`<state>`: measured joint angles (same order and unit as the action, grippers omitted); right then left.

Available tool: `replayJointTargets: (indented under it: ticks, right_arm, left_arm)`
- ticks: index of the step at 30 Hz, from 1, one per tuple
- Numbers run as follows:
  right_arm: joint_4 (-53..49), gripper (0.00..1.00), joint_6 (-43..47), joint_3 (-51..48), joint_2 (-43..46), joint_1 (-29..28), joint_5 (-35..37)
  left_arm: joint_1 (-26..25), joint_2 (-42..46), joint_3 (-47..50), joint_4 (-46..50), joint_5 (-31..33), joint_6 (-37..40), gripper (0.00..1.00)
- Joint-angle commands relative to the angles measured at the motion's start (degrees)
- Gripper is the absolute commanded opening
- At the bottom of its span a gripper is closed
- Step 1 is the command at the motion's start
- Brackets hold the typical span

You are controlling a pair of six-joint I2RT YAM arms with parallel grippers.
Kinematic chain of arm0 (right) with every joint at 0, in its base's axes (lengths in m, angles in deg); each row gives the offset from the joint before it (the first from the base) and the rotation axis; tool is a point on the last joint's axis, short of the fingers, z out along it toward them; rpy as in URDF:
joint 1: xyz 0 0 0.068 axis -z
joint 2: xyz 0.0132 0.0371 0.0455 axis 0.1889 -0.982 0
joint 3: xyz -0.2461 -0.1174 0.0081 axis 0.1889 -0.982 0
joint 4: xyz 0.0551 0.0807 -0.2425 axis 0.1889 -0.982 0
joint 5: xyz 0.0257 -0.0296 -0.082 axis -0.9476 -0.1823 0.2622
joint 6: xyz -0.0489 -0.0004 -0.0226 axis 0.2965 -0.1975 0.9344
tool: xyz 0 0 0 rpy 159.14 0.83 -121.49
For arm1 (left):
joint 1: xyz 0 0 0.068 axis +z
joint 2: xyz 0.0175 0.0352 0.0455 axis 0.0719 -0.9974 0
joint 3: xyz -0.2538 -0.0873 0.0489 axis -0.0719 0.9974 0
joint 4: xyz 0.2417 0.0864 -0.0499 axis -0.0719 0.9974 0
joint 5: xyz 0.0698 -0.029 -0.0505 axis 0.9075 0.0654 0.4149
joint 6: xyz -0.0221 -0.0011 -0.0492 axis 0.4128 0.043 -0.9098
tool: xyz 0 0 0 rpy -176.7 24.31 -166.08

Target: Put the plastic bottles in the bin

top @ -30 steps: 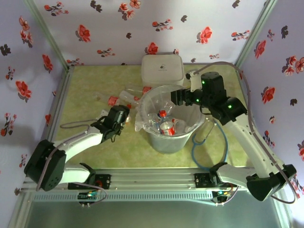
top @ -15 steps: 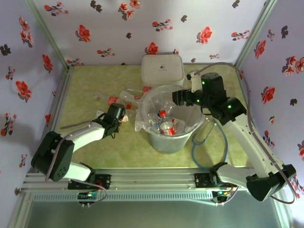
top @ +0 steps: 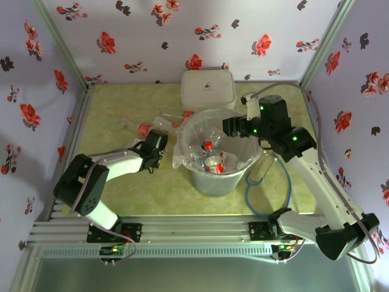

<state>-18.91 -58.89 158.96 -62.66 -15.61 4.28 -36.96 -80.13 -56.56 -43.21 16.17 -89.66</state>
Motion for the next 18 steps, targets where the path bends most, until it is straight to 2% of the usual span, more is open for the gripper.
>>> replayJointTargets:
  ticks: [1, 5, 13, 18]
  right_arm:
    - [-1.8, 0.81, 1.3, 0.1, 1.5, 0.5, 1.5]
    - [-1.4, 0.81, 0.8, -0.3, 1.5, 0.6, 1.5]
    - [-1.3, 0.81, 0.5, 0.5, 0.7, 0.6, 1.2]
    - [-1.4, 0.81, -0.1, 1.4, 1.0, 0.6, 0.9]
  left_arm:
    - [0.1, -1.9, 0.9, -1.7, 0.2, -2.2, 1.0]
    - [0.1, -1.4, 0.7, -0.1, 1.4, -1.1, 0.99]
    - [0.5, 0.4, 4.5, -1.7, 2.4, -3.0, 0.67]
    - [0.5, 4.4, 5.4, -0.1, 3.3, -0.3, 0.61]
